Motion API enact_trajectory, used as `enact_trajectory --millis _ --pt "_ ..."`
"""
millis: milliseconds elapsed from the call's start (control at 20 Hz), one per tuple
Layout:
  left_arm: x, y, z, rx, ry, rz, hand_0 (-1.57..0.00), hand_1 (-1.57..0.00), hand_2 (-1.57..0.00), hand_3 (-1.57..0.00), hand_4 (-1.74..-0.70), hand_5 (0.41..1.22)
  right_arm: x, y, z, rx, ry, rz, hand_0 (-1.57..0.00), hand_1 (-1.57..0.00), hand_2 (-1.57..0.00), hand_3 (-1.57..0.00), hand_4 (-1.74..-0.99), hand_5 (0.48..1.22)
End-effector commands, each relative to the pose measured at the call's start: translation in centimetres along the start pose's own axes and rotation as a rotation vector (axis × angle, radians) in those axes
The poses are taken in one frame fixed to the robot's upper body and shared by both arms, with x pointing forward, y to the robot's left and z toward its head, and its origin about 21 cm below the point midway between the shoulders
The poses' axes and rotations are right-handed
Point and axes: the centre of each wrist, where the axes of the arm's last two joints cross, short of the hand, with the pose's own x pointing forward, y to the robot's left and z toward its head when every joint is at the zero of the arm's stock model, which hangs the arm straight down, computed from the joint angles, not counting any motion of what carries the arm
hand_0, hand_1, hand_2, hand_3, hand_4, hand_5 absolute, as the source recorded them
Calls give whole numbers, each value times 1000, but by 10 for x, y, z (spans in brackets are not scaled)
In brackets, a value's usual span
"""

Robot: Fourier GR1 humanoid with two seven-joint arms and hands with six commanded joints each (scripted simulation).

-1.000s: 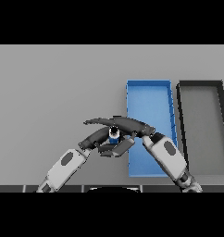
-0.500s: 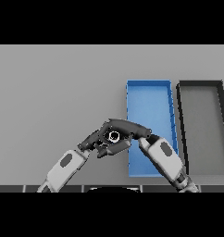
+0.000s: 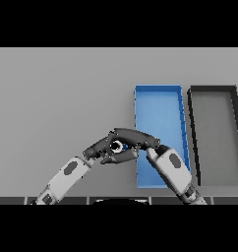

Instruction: Pick up the blue pipe and place it into the blue bin.

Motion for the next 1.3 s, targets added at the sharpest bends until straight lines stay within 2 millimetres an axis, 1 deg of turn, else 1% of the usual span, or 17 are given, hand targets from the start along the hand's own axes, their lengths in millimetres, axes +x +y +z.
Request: enact_trajectory --millis 0,100,250,300,350,400,450,500,600,650,700,800,900,1000,1100,1200,1250 --pt "4 3 1 -26 11 -10 -783 -642 -655 -266 -1251 1220 1 2 -1 -2 -27 0 -1555 -1556 -1556 -1550 -1481 1198" --pt "1 4 2 -57 4 -21 -501 -410 -419 -170 -1110 1184 1 2 2 -11 -24 -6 -1561 -1561 -1561 -1558 -1482 1206" --pt "-1 5 2 -32 5 -73 -256 -210 -214 -86 -950 964 0 4 1 -14 -45 -26 -1566 -1566 -1566 -1564 -1484 1214" --pt "0 9 2 -26 11 -82 -205 -167 -171 -69 -912 901 2 5 4 -17 -51 -33 -1567 -1567 -1567 -1566 -1484 1215" --pt "-3 9 6 -16 45 -80 -163 -134 -137 -55 -880 842 0 4 1 -12 -51 -30 -1568 -1568 -1568 -1567 -1484 1216" --pt "-3 7 5 -11 57 -79 -131 -107 -109 -44 -854 794 3 0 2 -17 -38 -27 -1568 -1568 -1568 -1567 -1484 1217" --pt "-2 8 2 -5 60 -90 -104 -85 -87 -35 -836 754 3 0 3 -21 -45 -22 -1569 -1569 -1569 -1568 -1485 1218" --pt "-3 6 5 -4 51 -89 -83 -68 -69 -28 -826 719 3 1 3 -25 -48 -16 -1569 -1569 -1569 -1569 -1485 1219" --pt "-3 10 4 13 65 -68 -53 -43 -44 -17 -830 659 3 1 0 -29 -55 -15 -1570 -1570 -1570 -1570 -1485 1219" --pt "-8 8 8 26 74 -46 -42 -34 -35 -14 -842 636 1 3 1 -32 -63 -24 -1570 -1570 -1570 -1570 -1487 1220" --pt "-7 8 12 33 106 -29 -33 -27 -28 -11 -853 623 3 3 0 -30 -73 -23 -1570 -1570 -1570 -1570 -1488 1220" --pt "-6 4 11 48 159 -17 -21 -17 -17 -7 -873 612 4 1 0 -44 -62 -32 -1571 -1571 -1571 -1570 -1491 1220" --pt "-5 8 11 57 174 -24 -13 -11 -11 -4 -881 593 4 1 -3 -43 -97 -127 -1571 -1571 -1571 -1571 -1492 1221" --pt "-3 4 12 43 179 -22 -8 -6 -7 -2 -876 555 10 -6 -1 -32 -133 -237 -1571 -1571 -1571 -1571 -1492 1221" --pt "-5 3 15 42 186 -26 -5 -4 -4 -1 -870 535 24 -15 -1 -29 -145 -313 -1571 -1571 -1571 -1571 -1494 1221" --pt "-7 1 15 40 199 -24 -3 -2 -2 0 -865 523 40 -21 -1 -26 -166 -334 -1571 -1571 -1571 -1571 -1493 1221" --pt "-7 1 17 41 205 -29 -2 -1 -1 0 -865 515 48 -29 -3 -42 -159 -325 -1571 -1571 -1571 -1571 -1492 1221"
